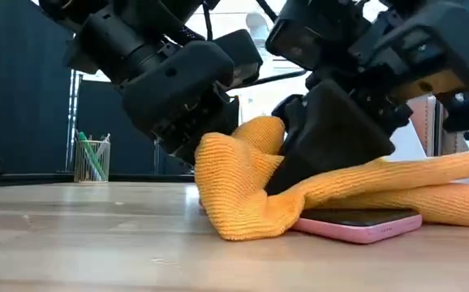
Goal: Apply microfiber cloth
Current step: Wipe the cellphone with the microfiber cloth
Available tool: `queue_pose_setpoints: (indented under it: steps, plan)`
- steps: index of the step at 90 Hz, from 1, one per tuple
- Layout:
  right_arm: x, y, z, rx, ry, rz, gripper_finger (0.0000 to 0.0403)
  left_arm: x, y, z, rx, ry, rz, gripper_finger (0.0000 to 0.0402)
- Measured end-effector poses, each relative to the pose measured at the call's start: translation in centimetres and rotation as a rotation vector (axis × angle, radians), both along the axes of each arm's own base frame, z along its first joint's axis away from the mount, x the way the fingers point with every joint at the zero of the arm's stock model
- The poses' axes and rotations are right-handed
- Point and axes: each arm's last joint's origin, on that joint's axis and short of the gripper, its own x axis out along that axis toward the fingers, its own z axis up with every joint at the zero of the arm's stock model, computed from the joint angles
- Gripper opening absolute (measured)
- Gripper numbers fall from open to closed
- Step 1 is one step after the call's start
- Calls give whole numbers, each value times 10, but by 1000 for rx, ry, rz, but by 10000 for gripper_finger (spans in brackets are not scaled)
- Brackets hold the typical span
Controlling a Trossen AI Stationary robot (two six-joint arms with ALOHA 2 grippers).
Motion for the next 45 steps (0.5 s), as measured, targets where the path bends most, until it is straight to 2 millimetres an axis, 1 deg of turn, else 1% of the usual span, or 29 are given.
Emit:
queue_pose_setpoints:
  steps: [13, 22, 27, 36, 40, 45]
  plan:
    - [-18, 22, 11, 95, 52, 78, 5, 0, 0, 0, 1, 0, -7, 123]
    - [-31, 24, 25, 99, 96, 100, 4, 0, 0, -1, 0, -3, -8, 123]
    - [-34, 19, 38, 78, 82, 79, 4, 0, 0, -1, 1, -6, -13, 123]
    - [-33, 0, 63, -28, 2, -14, 4, 0, 0, -1, -1, -9, -16, 123]
    - [-31, -9, 65, -86, -5, -55, 4, 0, 0, -1, -2, -9, -17, 123]
    - [-29, -22, 62, -122, 24, -89, 4, 0, 0, -1, -2, -9, -17, 123]
